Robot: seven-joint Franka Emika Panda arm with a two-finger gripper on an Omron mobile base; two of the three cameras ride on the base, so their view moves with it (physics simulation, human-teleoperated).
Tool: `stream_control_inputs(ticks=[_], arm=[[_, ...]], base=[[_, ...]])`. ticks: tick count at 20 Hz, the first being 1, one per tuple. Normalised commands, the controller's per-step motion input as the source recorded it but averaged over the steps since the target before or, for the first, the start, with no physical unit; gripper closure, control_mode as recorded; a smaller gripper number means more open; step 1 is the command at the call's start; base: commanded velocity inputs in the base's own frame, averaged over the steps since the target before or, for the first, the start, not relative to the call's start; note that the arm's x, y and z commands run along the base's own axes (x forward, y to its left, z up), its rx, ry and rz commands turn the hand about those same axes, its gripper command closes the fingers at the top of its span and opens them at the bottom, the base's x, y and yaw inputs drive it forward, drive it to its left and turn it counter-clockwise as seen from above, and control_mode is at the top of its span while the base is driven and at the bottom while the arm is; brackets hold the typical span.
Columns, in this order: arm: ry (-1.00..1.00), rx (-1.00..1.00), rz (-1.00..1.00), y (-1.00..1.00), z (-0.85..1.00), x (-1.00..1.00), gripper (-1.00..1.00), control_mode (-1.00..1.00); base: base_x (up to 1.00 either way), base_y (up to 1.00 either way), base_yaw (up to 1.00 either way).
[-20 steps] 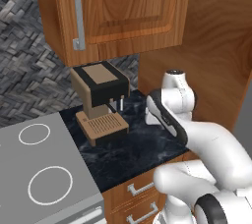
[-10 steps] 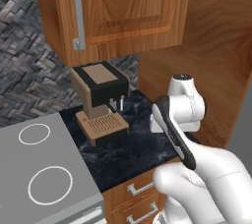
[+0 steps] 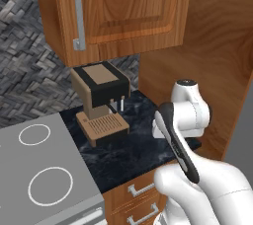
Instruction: Retrieve the butter from the fridge and place it on a plate on the dining table. Then retrieve the butter knife by the fridge and place it near the plate.
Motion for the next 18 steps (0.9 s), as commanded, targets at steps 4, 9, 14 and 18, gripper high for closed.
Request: stream_control_inputs(ticks=[4, 9, 14, 18], arm=[[0.00, 0.00, 0.00, 0.00, 0.00, -0.05, 1.00, -1.00], [0.00, 0.00, 0.00, 0.00, 0.00, -0.08, 1.00, 1.00], [0.00, 0.00, 0.00, 0.00, 0.00, 0.00, 1.00, 1.00], [0.00, 0.00, 0.00, 0.00, 0.00, 0.00, 1.00, 1.00]], base=[[0.00, 0.00, 0.00], [-0.58, 0.00, 0.00], [-0.96, 0.07, 0.00], [-0.97, 0.45, -0.01]])
